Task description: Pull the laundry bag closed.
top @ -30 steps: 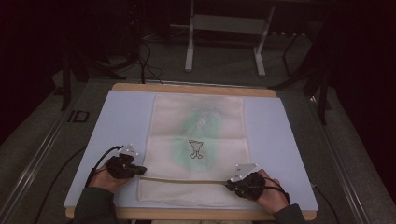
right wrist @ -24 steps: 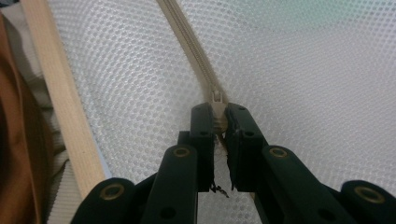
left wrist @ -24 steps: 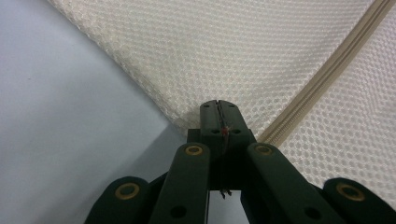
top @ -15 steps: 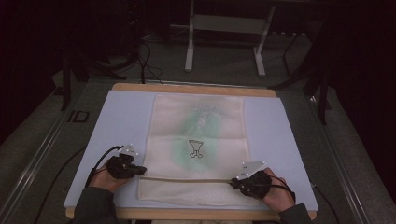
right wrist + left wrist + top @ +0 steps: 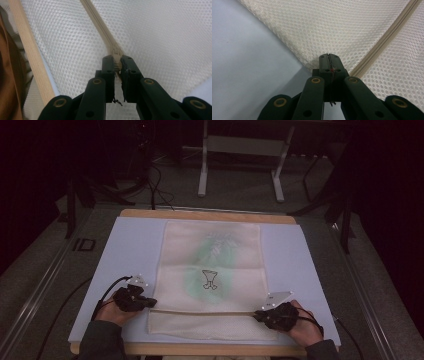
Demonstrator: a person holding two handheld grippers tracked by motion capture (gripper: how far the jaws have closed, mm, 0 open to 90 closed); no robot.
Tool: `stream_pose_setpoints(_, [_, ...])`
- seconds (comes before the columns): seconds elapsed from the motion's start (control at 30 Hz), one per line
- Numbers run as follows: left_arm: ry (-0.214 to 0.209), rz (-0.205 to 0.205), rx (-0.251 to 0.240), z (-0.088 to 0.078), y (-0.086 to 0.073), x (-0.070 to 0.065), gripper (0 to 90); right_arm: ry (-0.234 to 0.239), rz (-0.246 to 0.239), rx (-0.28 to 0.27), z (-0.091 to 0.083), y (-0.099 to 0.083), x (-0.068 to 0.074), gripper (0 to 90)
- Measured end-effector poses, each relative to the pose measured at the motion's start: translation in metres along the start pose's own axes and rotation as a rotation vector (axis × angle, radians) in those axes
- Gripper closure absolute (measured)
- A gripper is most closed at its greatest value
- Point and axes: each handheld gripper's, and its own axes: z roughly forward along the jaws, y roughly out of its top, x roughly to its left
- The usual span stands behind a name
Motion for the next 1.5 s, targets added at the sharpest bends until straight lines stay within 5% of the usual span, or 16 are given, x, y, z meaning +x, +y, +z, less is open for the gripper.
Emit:
stream_pose_setpoints(0.57, [0.0, 0.0, -0.001, 0.0, 0.0, 0.0, 89.8, 0.002, 0.04, -0.013, -0.011, -0.014, -0.011, 82.1])
stream_pose_setpoints(0.63, [0.0, -0.002, -0.001, 0.0, 0.0, 0.0, 89.8, -0.02, 0.035, 0.017, -0.011, -0.015, -0.011, 82.2])
stream_pose_setpoints(0.83, [-0.001, 0.0, 0.0, 0.0, 0.0, 0.0, 89.8, -0.027, 0.093, 0.0, -0.022, -0.035, -0.02, 82.2])
stream_pose_setpoints(1.3, [-0.003, -0.001, -0.009, 0.0, -0.001, 0.0, 89.6, 0.007, 0.114, 0.007, -0.013, -0.042, -0.023, 81.5])
stream_pose_setpoints(1.5, [-0.026, -0.021, -0.029, 0.0, -0.003, 0.002, 89.4, -0.001, 0.134, -0.014, -0.016, -0.044, -0.024, 74.0])
